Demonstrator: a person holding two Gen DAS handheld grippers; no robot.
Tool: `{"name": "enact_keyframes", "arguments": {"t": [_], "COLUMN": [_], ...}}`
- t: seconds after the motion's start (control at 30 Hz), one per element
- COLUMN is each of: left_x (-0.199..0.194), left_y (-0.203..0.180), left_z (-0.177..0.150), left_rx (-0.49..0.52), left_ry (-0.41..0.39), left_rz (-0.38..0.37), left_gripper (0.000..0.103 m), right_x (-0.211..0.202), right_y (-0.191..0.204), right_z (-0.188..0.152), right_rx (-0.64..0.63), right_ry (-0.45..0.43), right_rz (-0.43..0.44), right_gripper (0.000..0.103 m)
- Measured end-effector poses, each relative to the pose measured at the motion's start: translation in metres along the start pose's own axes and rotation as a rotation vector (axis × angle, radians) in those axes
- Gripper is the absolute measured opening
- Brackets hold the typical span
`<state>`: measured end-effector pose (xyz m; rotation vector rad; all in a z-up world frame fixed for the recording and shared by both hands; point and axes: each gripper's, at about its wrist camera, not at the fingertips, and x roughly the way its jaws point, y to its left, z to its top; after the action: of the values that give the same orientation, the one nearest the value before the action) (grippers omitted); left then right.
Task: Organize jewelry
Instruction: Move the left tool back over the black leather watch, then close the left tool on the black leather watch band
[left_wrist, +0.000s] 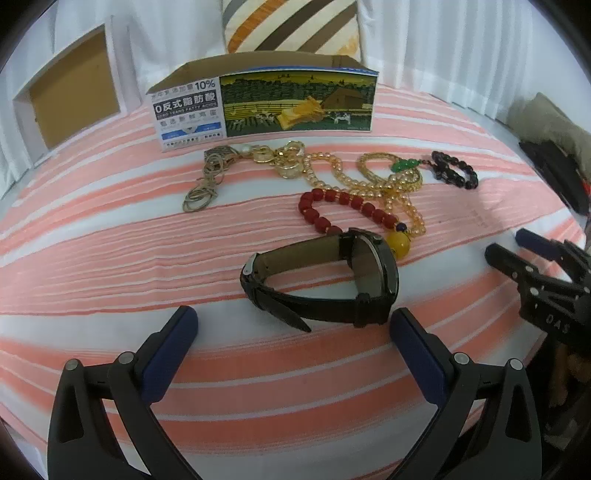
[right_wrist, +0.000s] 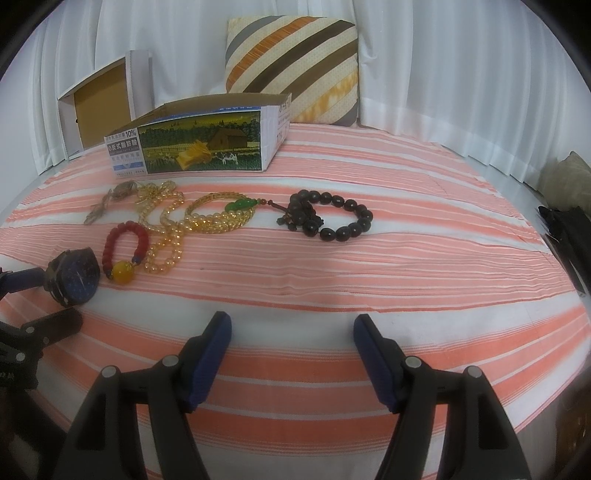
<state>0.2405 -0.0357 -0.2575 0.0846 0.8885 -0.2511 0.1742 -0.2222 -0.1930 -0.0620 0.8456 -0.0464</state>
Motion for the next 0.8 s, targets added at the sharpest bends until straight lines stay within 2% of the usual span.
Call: {"name": "enact_keyframes", "arguments": {"t": [0.17,0.47,0.57,0.6,0.7,0.8], "left_x": [0.002,0.022,0.024,0.023,0.018,0.017], "left_y": [0.005,-0.001,0.003,0.004,0.005,0.01], "left_z": [0.005,0.028,0.031,0.03,0.028,0.027], "left_rx": [-0.037,-0.021,-0.033,-0.038,-0.022,-0.035], "left_ry": [-0.006,0.058,0.038,0.03,-0.011,-0.025], "left_rz": [-0.012,0.025,0.01,0.012,0.036,0.031], "left_gripper": [0.103,0.103,0.101,0.098,0.075,0.074], "right_x": [0.0,0.0,0.0,0.0,0.001,0.004], "right_y": [-0.001,-0.001,-0.001,-0.001,-0.002,-0.006], "right_z": [-0.001,-0.001,-0.001,-0.001,0.001,0.008], "right_rx": [0.001,-0.001,0.005,0.008,0.013,0.027], "right_ry": [-0.005,-0.007,-0.007,-0.005,0.011,0.049], "right_rz": [-0.004,-0.002,0.003,0.005,0.017,0.035], "right_gripper": [0.07,0.07,0.07,0.07,0.071,0.071]}}
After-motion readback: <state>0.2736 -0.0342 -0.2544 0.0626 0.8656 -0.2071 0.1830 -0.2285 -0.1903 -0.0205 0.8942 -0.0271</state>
